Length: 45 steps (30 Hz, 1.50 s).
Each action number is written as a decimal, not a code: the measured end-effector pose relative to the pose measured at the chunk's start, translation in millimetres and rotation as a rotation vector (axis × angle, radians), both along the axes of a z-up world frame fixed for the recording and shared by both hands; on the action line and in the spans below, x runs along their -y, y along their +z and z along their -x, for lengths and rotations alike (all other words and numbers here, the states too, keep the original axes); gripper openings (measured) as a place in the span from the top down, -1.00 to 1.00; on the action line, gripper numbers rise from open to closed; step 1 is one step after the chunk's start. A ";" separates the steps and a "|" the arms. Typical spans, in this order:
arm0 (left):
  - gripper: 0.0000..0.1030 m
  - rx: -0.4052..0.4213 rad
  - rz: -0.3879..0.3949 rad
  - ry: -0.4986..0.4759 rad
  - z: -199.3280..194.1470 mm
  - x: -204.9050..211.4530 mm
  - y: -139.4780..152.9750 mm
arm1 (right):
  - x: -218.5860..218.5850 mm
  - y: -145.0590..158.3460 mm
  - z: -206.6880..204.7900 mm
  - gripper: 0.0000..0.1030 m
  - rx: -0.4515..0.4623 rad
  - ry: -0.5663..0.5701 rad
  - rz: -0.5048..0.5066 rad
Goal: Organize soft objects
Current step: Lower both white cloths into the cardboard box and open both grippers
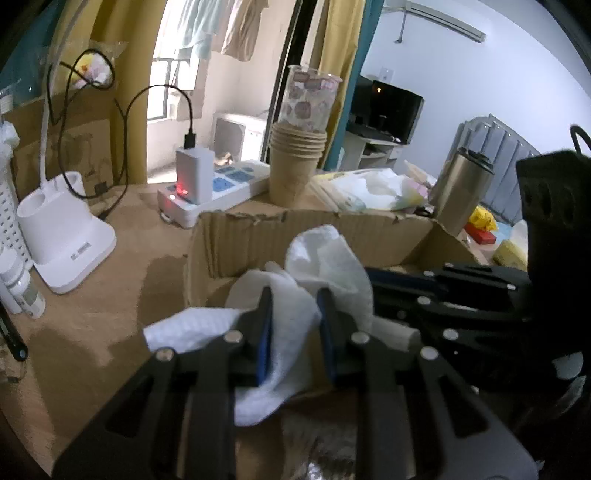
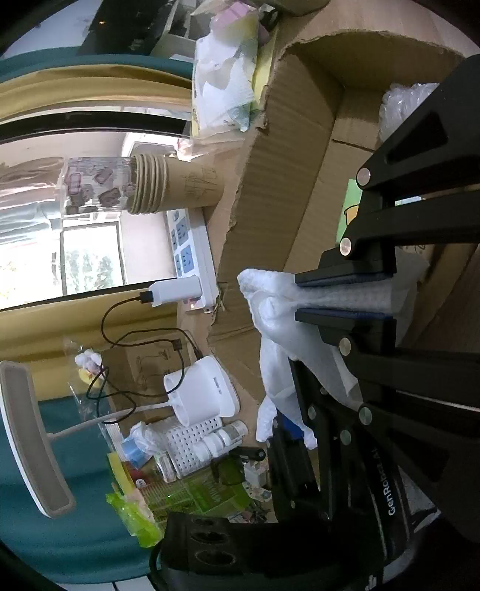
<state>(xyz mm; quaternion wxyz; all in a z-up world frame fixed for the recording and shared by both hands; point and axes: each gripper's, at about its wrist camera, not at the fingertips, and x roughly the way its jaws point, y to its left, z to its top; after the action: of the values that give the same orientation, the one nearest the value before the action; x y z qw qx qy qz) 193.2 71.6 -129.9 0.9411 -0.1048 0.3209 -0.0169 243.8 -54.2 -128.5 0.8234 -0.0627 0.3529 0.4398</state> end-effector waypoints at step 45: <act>-0.46 0.105 -0.002 0.016 34.2 1.1 41.8 | 62.5 64.8 8.4 -0.07 0.071 -0.178 -0.007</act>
<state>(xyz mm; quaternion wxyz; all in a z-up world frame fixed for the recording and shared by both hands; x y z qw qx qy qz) 159.0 70.5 -88.1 0.9569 -0.1056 0.2701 -0.0145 235.5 -116.6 -63.7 0.8714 -0.0440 0.3261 0.3638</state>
